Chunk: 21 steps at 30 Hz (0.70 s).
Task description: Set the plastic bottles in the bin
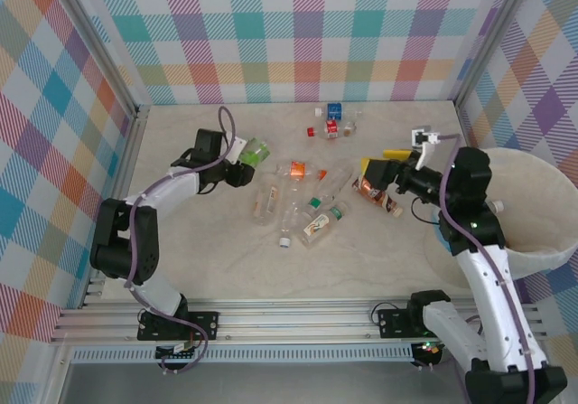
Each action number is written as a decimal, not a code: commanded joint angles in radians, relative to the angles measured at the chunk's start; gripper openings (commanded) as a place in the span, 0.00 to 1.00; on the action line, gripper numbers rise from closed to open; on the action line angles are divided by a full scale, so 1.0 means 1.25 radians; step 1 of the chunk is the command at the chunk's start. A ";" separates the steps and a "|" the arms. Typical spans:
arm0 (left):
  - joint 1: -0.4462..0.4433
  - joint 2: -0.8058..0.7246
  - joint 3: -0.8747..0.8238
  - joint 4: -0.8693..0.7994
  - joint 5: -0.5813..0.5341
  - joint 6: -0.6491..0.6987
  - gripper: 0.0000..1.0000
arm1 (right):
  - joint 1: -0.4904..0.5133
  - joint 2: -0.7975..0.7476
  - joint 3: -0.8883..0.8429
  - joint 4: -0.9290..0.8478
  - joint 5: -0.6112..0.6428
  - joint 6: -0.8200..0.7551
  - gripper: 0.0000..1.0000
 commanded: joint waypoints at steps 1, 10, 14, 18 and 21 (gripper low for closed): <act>-0.005 -0.050 -0.033 0.075 0.077 -0.097 0.00 | 0.059 0.068 0.055 -0.026 0.135 0.016 1.00; -0.023 -0.221 -0.192 0.377 0.190 -0.350 0.00 | 0.244 0.266 0.145 -0.001 0.330 0.092 1.00; -0.129 -0.299 -0.175 0.262 0.056 -0.237 0.00 | 0.291 0.353 0.190 0.034 0.294 0.159 1.00; -0.202 -0.332 -0.150 0.205 -0.033 -0.245 0.00 | 0.308 0.409 0.216 0.130 0.170 0.213 1.00; -0.245 -0.333 -0.117 0.161 -0.061 -0.268 0.00 | 0.309 0.429 0.230 0.181 0.133 0.231 1.00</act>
